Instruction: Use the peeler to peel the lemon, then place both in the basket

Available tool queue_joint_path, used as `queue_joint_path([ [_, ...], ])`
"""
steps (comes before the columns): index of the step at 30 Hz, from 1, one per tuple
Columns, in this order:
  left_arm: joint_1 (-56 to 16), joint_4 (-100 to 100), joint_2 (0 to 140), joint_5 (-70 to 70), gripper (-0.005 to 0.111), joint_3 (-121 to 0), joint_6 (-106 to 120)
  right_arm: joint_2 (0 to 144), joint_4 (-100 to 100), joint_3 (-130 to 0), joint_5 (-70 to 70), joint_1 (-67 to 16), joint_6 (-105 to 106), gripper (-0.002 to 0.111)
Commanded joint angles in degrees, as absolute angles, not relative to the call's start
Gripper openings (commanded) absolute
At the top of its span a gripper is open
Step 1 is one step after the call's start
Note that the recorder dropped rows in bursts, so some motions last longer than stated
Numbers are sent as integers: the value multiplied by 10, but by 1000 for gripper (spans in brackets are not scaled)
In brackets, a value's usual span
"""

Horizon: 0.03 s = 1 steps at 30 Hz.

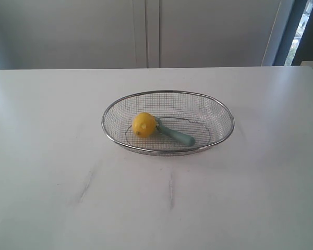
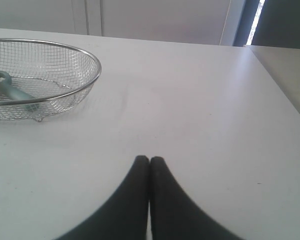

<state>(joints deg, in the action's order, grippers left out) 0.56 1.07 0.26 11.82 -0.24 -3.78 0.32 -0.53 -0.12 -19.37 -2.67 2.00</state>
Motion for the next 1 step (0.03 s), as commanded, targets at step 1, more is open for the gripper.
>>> queue_joint_path([
  [1,6,4,0,116,0,0,-38,0,-5,0,-193,-29,17,0],
])
